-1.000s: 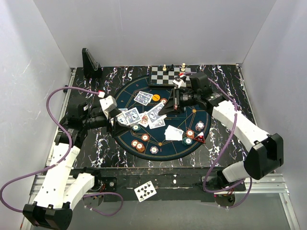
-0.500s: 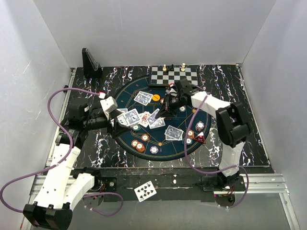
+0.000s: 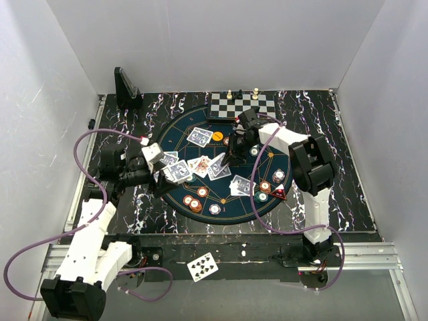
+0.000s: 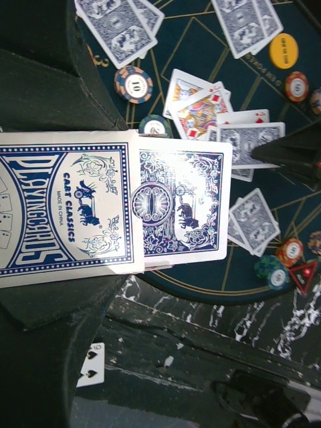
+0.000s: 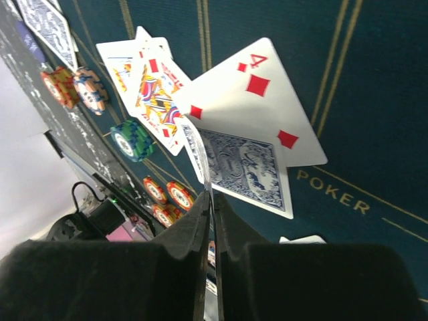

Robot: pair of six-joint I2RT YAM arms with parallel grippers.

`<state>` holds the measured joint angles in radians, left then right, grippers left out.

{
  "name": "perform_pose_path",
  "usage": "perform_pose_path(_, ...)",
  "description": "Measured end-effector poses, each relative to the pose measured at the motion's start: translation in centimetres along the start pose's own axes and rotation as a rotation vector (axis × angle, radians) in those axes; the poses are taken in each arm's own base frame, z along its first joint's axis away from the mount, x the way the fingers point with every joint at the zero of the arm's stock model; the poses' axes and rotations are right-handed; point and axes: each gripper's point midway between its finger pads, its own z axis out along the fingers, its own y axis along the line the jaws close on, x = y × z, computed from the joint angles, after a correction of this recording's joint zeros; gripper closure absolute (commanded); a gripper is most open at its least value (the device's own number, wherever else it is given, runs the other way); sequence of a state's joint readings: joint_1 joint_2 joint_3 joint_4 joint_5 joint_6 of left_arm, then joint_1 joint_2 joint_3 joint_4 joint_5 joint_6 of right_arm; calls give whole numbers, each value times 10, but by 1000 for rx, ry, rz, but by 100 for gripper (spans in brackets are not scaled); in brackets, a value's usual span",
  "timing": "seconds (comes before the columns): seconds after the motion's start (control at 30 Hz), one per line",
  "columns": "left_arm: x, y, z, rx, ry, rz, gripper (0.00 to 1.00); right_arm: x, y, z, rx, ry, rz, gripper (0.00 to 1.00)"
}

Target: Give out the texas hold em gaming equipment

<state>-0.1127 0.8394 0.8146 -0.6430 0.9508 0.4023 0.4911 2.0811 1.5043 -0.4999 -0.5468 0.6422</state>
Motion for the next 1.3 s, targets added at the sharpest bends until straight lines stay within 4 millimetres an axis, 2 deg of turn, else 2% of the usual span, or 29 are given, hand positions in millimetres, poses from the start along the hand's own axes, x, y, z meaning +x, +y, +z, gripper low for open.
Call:
perform_pose_path(0.17,39,13,0,-15,63,-12,100,5,-13,2,57,15,11,54)
perform_pose_path(0.37,80,9,-1,55,141,54,100,12,-26,0,138,28,13,36)
perform_pose_path(0.47,92,3,-3,112,153,126,100,15,-29,-3,167,29,19,22)
perform_pose_path(0.6,106,1,-6,159,166,164,100,17,-22,-17,173,14,14,15)
perform_pose_path(0.73,116,1,-5,203,166,153,100,18,1,-40,136,-28,-21,13)
perform_pose_path(0.83,116,0,-4,222,144,148,100,21,23,-58,102,-64,-59,13)
perform_pose_path(0.9,113,-2,-3,229,122,151,100,23,41,-65,93,-76,-99,12)
perform_pose_path(1.0,102,-4,-3,237,87,154,100,33,84,-66,79,-88,-216,14)
perform_pose_path(1.07,90,-2,-4,237,57,166,100,49,105,-60,72,-77,-291,23)
perform_pose_path(1.13,79,-1,-4,232,30,181,100,70,114,-50,84,-48,-345,32)
perform_pose_path(1.2,72,0,-4,230,9,191,100,92,116,-40,115,-4,-380,42)
perform_pose_path(1.23,70,0,-4,229,3,192,100,99,115,-35,135,14,-393,48)
perform_pose_path(1.3,68,0,-4,229,-3,184,100,109,113,-26,170,37,-414,54)
